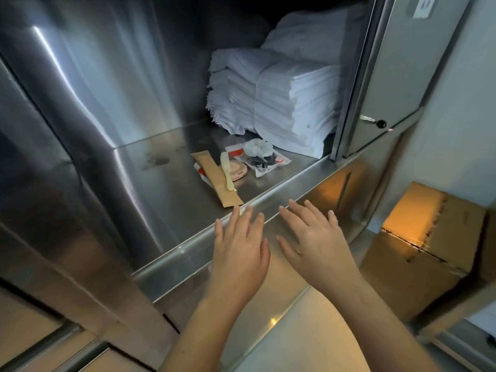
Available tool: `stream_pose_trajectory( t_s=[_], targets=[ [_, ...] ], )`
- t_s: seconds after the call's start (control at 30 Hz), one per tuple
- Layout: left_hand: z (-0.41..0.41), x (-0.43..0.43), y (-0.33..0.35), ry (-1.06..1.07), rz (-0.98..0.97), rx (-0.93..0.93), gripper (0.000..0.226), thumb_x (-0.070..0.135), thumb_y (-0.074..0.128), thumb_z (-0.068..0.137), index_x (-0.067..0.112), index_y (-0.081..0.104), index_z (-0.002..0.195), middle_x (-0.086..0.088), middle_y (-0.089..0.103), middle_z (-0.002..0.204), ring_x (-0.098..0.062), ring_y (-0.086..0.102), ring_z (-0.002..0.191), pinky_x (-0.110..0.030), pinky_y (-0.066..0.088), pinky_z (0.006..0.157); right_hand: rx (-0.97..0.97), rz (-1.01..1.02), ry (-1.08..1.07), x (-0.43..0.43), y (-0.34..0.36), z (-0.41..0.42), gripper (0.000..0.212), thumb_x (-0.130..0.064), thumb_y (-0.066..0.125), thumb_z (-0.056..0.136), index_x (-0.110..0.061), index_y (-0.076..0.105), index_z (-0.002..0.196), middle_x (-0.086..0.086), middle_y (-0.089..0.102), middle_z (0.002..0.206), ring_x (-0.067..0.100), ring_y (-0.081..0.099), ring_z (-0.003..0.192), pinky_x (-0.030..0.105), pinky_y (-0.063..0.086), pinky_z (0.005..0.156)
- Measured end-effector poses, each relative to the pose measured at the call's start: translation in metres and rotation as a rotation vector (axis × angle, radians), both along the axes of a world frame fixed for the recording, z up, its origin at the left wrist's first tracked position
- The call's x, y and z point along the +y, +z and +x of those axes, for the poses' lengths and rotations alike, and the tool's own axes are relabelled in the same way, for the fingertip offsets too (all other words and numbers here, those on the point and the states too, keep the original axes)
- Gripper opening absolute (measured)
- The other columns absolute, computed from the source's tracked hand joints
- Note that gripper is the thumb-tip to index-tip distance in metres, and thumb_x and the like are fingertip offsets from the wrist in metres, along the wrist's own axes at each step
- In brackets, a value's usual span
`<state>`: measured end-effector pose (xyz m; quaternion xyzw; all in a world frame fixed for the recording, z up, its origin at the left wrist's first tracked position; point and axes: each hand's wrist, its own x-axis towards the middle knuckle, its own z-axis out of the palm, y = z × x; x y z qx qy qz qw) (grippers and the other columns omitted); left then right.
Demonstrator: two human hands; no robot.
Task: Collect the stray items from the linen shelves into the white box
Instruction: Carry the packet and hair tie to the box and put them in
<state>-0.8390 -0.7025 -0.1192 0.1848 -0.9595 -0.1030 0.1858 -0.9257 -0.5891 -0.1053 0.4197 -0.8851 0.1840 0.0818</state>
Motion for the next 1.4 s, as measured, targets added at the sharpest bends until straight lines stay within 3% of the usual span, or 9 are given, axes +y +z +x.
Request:
stream_pose_trajectory(
  t_s=[0.13,0.37,0.47,0.6,0.7,0.83,1.0,1.23,1.4],
  targets=[
    [-0.041,-0.006,-0.004,0.056,-0.032,0.08,0.042,0.01,0.066,0.081,0.005,0.058,0.121,-0.017,0.053,0.132,-0.036,0.044,0.127,-0.061,0.029,0.1,0.022,-0.068,0.053,-0.015,-0.005,-0.054,0.049,-0.029,0.066,0.084,-0.016,0.053,0.13,0.007,0.051,0.136,0.03,0.042,0.13,0.056,0.031,0.102],
    [-0.116,-0.011,0.004,0.238,-0.026,0.133,0.042,0.008,0.067,0.078,0.001,0.059,0.119,-0.019,0.054,0.129,-0.037,0.045,0.126,-0.061,0.026,0.101,0.063,-0.053,0.247,-0.043,0.003,-0.149,0.05,-0.026,0.067,0.081,-0.012,0.054,0.127,0.009,0.054,0.132,0.03,0.044,0.127,0.057,0.032,0.099],
    [-0.139,-0.016,0.006,0.314,-0.02,0.127,0.043,0.009,0.064,0.08,0.003,0.057,0.121,-0.016,0.053,0.131,-0.033,0.044,0.128,-0.058,0.024,0.104,0.06,0.013,0.316,-0.055,0.006,-0.182,0.051,-0.034,0.054,0.089,-0.018,0.043,0.136,0.002,0.041,0.144,0.023,0.03,0.136,0.051,0.023,0.107],
    [-0.156,-0.022,0.002,0.359,-0.067,0.112,0.042,0.005,0.071,0.072,0.001,0.062,0.113,-0.018,0.061,0.12,-0.034,0.054,0.118,-0.06,0.036,0.094,0.064,0.073,0.387,-0.072,-0.001,-0.207,0.054,-0.04,0.045,0.093,-0.023,0.032,0.142,-0.003,0.03,0.15,0.018,0.021,0.14,0.045,0.018,0.111],
    [-0.164,-0.033,-0.001,0.379,-0.074,0.103,0.04,0.008,0.065,0.078,0.004,0.06,0.118,-0.015,0.057,0.125,-0.032,0.049,0.123,-0.055,0.034,0.099,0.038,0.051,0.416,-0.085,-0.003,-0.217,0.054,-0.036,0.049,0.092,-0.021,0.035,0.142,0.0,0.033,0.149,0.02,0.024,0.139,0.046,0.019,0.111],
    [-0.173,-0.051,-0.005,0.372,-0.029,0.055,0.044,0.016,0.051,0.09,0.009,0.047,0.133,-0.011,0.042,0.142,-0.025,0.027,0.138,-0.048,0.017,0.11,0.056,-0.029,0.421,-0.106,-0.006,-0.229,0.05,-0.023,0.064,0.083,-0.009,0.051,0.13,0.011,0.05,0.136,0.03,0.042,0.128,0.056,0.03,0.102],
    [-0.182,-0.074,-0.006,0.331,-0.044,-0.023,0.047,0.023,0.038,0.095,0.017,0.033,0.141,-0.002,0.028,0.15,-0.015,0.011,0.142,-0.041,0.003,0.115,0.091,0.022,0.422,-0.134,-0.013,-0.242,0.052,-0.027,0.06,0.085,-0.012,0.046,0.134,0.009,0.041,0.144,0.026,0.034,0.134,0.052,0.023,0.105],
    [-0.191,-0.097,-0.005,0.32,-0.061,-0.026,0.046,0.022,0.038,0.095,0.014,0.036,0.14,-0.005,0.033,0.148,-0.019,0.015,0.142,-0.048,0.008,0.113,0.068,0.022,0.446,-0.166,-0.019,-0.252,0.048,-0.031,0.056,0.088,-0.015,0.048,0.133,0.008,0.038,0.145,0.024,0.028,0.136,0.052,0.019,0.106],
    [-0.201,-0.101,-0.01,0.291,-0.025,0.02,0.048,0.02,0.044,0.093,0.014,0.036,0.14,-0.004,0.032,0.149,-0.019,0.015,0.142,-0.043,0.004,0.113,0.034,0.027,0.447,-0.169,-0.022,-0.258,0.04,-0.033,0.05,0.092,-0.018,0.051,0.129,0.002,0.033,0.148,0.018,0.024,0.138,0.047,0.02,0.107]
  ],
)
